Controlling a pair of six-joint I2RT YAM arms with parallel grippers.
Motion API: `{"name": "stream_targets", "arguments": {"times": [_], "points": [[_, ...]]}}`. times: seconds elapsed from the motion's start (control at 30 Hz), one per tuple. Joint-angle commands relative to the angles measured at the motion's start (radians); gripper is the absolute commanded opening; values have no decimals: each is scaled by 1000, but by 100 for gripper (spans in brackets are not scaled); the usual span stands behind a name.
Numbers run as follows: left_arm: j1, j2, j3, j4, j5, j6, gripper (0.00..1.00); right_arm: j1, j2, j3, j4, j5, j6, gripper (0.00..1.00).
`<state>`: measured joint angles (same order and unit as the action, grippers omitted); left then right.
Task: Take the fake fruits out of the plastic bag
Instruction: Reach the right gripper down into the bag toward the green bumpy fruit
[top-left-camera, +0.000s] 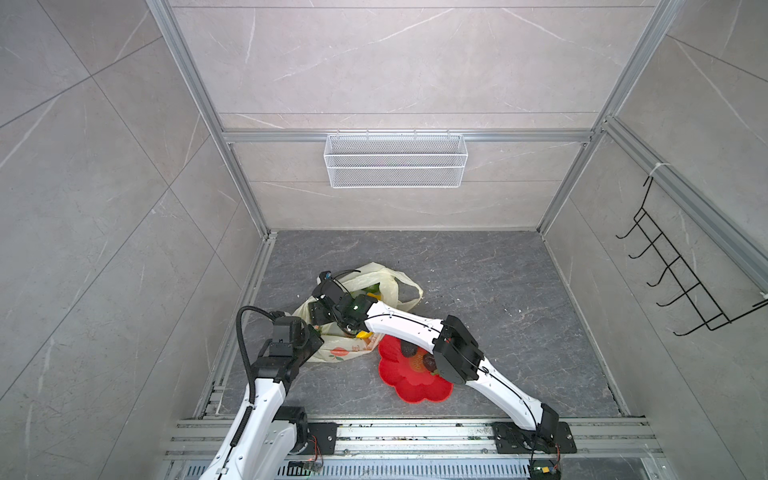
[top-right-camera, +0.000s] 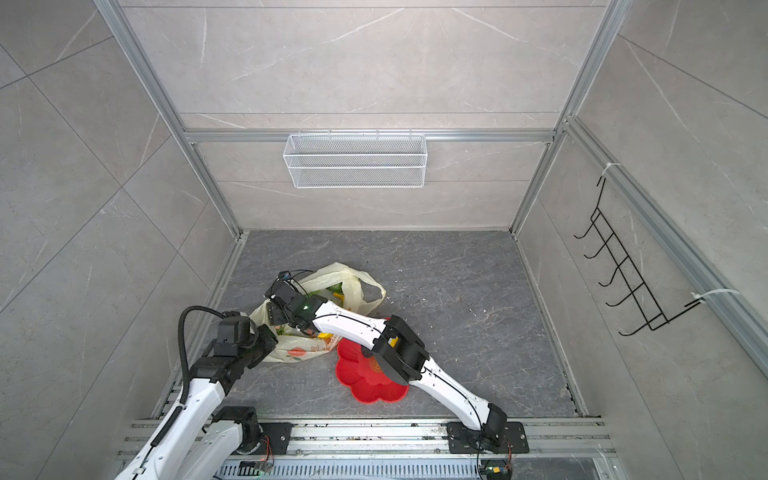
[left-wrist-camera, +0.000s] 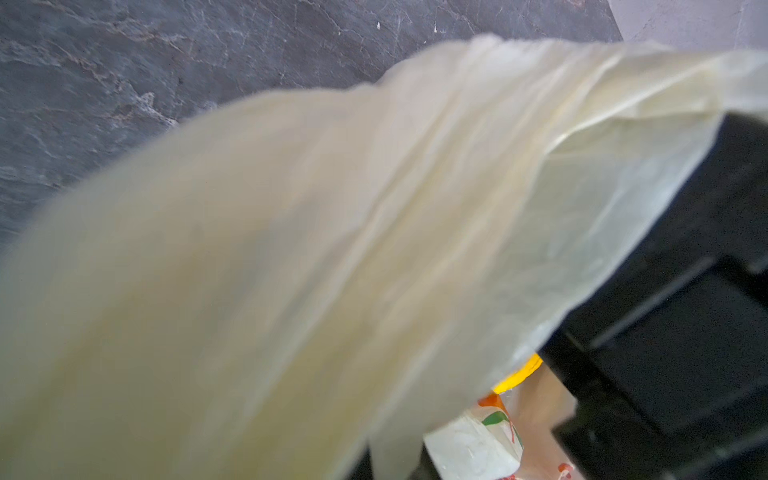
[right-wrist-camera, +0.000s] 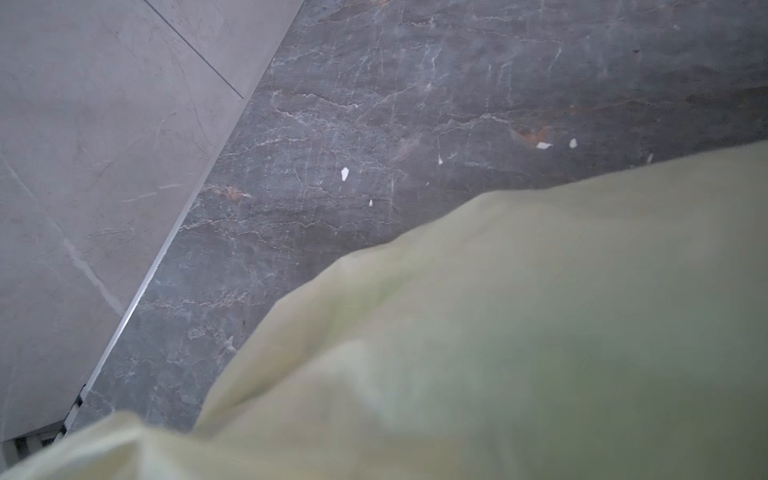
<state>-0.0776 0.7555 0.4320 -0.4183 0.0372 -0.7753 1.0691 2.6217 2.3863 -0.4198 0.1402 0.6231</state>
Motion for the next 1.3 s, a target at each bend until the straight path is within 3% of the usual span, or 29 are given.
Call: {"name": "stream_targets", "arguments": {"times": [0.0, 0.47, 1.1, 1.27], "points": [[5, -13, -9, 8, 23, -3, 0, -18, 49, 58, -69, 32, 46, 77], [5, -36, -21, 7, 20, -6, 0, -53, 218, 310, -137, -2, 106, 80], [6, -7, -1, 12, -3, 6, 0, -55, 253, 300, -135, -54, 115, 83], [6, -5, 4, 5, -12, 8, 0, -50, 231, 283, -124, -56, 100, 76]]}}
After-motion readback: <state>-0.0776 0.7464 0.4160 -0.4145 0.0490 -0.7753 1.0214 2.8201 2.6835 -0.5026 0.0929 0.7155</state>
